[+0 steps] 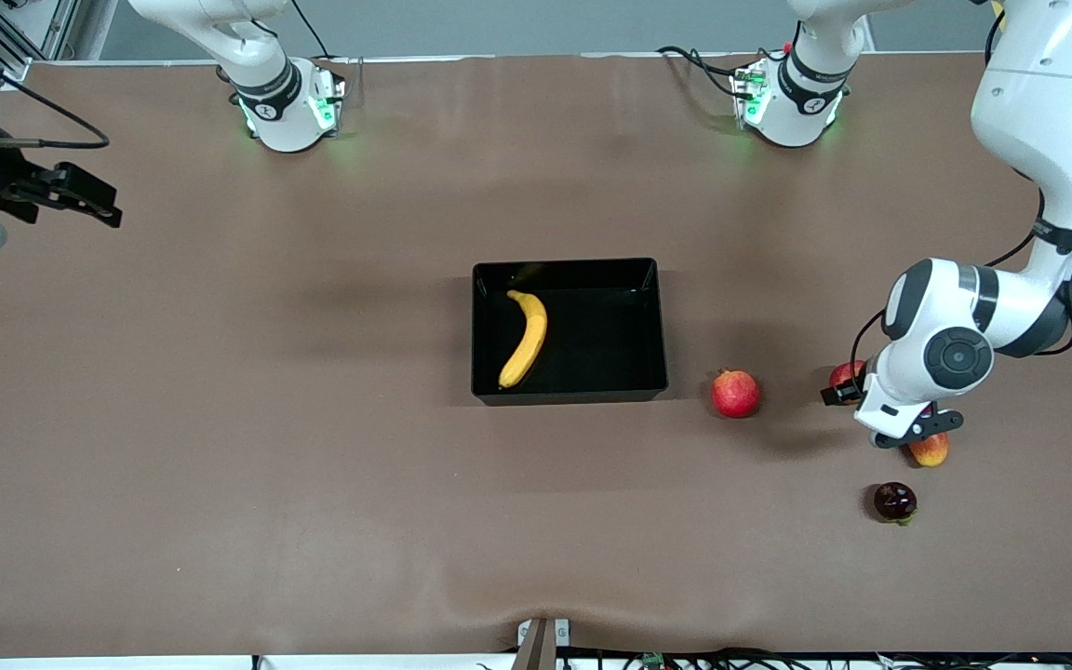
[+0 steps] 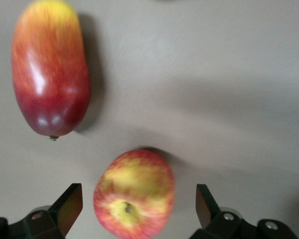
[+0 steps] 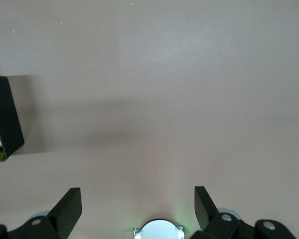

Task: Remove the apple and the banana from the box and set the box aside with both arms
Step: 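Open the left gripper and move it to the banana in the box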

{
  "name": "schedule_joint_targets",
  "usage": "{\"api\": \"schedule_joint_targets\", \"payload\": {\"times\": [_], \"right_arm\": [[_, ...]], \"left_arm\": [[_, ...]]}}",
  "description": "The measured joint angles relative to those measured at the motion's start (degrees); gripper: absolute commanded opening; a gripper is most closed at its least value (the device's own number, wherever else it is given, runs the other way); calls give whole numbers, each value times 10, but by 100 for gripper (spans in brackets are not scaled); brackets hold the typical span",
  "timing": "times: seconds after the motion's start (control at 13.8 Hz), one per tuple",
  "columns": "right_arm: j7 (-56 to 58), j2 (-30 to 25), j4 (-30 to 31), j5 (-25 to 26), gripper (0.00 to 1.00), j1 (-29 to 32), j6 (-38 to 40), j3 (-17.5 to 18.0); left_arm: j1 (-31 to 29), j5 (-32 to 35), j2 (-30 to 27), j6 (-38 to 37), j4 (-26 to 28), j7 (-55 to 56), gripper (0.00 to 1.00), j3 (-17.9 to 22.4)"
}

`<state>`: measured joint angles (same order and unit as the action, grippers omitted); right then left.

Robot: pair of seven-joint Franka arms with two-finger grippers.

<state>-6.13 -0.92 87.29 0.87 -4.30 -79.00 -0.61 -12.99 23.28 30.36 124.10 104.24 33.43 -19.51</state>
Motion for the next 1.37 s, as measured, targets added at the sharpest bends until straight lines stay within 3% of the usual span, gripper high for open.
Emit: {"api": "schedule_joint_targets", "payload": {"times": [0.29,0.51,0.72,1.01,1.37], "right_arm": [[-3,0,2,0,100,-5,5,0],[-7,0,2,0,100,-5,17,0],[-9,1,2,0,100,-6,15,0],[-9,1,2,-1,100,-6,15,0],[-12,3,4,-6,100,-7,16,0]], "left_arm": [[2,0,-48,-70,-26,9,100,-120],[29,0,-48,-84,-35,25,100,-208],[134,0,-15,-82,-74,31,100,-215],[240,20,73,-75,-158,36,100,-209],[338,24,148,-3,-194,38,100,-145]]}}
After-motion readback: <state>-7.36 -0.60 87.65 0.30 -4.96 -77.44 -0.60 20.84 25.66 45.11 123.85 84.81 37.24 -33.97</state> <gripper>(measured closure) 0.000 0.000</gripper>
